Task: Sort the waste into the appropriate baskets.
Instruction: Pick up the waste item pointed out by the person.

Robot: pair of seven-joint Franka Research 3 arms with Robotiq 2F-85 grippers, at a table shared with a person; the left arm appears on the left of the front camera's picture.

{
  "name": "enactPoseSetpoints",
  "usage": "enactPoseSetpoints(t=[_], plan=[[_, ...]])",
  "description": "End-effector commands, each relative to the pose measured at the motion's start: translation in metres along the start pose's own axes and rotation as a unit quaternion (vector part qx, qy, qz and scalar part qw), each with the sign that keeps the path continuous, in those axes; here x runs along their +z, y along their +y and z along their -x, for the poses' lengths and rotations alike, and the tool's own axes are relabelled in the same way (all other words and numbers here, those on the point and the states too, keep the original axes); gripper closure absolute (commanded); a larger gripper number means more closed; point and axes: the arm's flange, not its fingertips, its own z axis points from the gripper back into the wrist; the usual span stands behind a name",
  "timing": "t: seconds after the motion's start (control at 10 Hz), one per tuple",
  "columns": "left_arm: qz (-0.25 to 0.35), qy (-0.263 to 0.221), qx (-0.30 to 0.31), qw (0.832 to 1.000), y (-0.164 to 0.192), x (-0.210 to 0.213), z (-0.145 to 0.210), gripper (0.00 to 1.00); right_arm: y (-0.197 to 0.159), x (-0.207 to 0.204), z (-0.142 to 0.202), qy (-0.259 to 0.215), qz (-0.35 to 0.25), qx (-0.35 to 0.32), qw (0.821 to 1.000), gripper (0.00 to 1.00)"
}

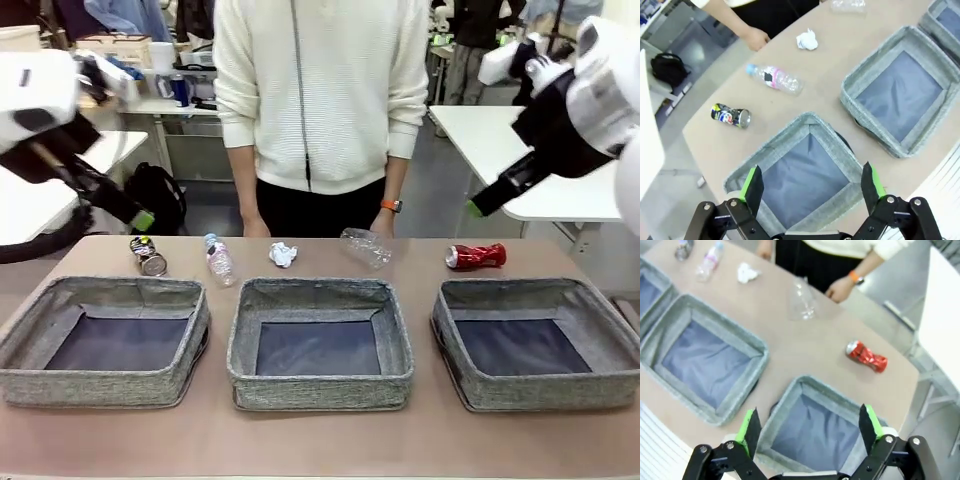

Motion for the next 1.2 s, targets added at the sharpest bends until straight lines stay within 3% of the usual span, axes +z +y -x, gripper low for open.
enactPoseSetpoints(t=[0.0, 0.1, 0.2, 0.3, 0.4, 0.5, 0.7, 0.8, 0.9, 1.1], plan=[[-0.004, -0.012, -0.001, 1.000, -0.001, 0.013, 0.001, 0.00, -0.001, -0.026, 0.007, 0.037, -0.034, -0.003, 0.999, 0.00], [0.103, 0.026, 0.003, 0.994, 0.003, 0.005, 0.004, 0.00, -0.004, -0.031, 0.013, 0.037, -0.097, -0.034, 0.994, 0.00], [0.209, 0.080, 0.004, 0.975, 0.013, 0.005, 0.009, 0.00, -0.015, -0.026, 0.020, 0.025, -0.177, -0.096, 0.979, 0.00], [0.304, 0.086, 0.005, 0.949, 0.028, 0.007, 0.019, 0.00, -0.027, -0.020, 0.023, 0.001, -0.245, -0.206, 0.947, 0.00], [0.371, 0.063, 0.025, 0.926, 0.044, 0.006, 0.028, 0.00, -0.035, -0.015, 0.030, -0.011, -0.331, -0.271, 0.904, 0.00], [0.449, 0.021, 0.041, 0.892, 0.062, 0.005, 0.044, 0.00, -0.041, -0.014, 0.039, -0.013, -0.389, -0.315, 0.865, 0.00], [0.536, -0.055, 0.098, 0.837, 0.089, -0.001, 0.080, 0.00, -0.050, -0.013, 0.071, -0.045, -0.456, -0.349, 0.817, 0.00], [0.561, -0.107, 0.152, 0.807, 0.106, -0.005, 0.108, 0.00, -0.060, -0.012, 0.098, -0.070, -0.482, -0.372, 0.790, 0.00], [0.566, -0.151, 0.191, 0.787, 0.115, -0.007, 0.131, 0.00, -0.071, -0.009, 0.121, -0.101, -0.491, -0.402, 0.766, 0.00], [0.565, -0.192, 0.241, 0.765, 0.130, -0.008, 0.173, 0.00, -0.089, -0.005, 0.162, -0.118, -0.477, -0.430, 0.758, 0.00]])
